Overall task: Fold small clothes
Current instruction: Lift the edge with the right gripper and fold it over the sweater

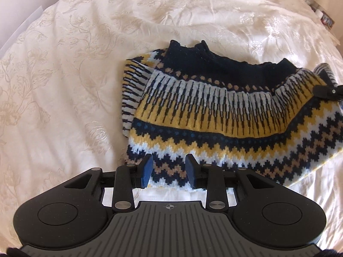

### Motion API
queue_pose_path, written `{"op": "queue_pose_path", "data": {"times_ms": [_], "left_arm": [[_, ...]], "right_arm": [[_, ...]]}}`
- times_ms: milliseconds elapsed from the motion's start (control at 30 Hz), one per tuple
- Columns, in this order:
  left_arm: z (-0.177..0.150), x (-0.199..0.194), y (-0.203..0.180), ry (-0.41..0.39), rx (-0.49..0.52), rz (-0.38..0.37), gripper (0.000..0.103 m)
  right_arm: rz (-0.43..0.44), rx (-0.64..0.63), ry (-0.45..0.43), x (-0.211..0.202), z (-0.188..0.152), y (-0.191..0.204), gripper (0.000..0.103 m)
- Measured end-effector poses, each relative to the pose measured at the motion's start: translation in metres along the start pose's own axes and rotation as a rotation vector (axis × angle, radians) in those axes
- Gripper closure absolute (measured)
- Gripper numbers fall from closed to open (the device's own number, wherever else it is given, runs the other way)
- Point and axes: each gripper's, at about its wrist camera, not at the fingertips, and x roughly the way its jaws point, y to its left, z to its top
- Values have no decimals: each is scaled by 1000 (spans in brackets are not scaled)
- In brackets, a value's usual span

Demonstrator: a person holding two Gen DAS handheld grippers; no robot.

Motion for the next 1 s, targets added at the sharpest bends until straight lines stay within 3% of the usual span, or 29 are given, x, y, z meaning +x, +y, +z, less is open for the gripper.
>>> {"op": "queue_pose_path", "data": {"times_ms": [267,500,867,933,1000], "left_arm": [[-19,2,45,19,-67,1,71],[-42,7,88,61,-126,33,71],[-44,12,115,69,-161,22,71],[-39,11,113,60,-149,11,71],[-32,9,111,52,-137,-3,71]], "right_arm": [[72,-133,63,46,-1,94,73],[89,-221,152,102,-25,147,74],[65,-260,202,136,-49,171,73],[129,-251,220,138,-49,168,66],[234,-213,225,133,-48,162,67]]}}
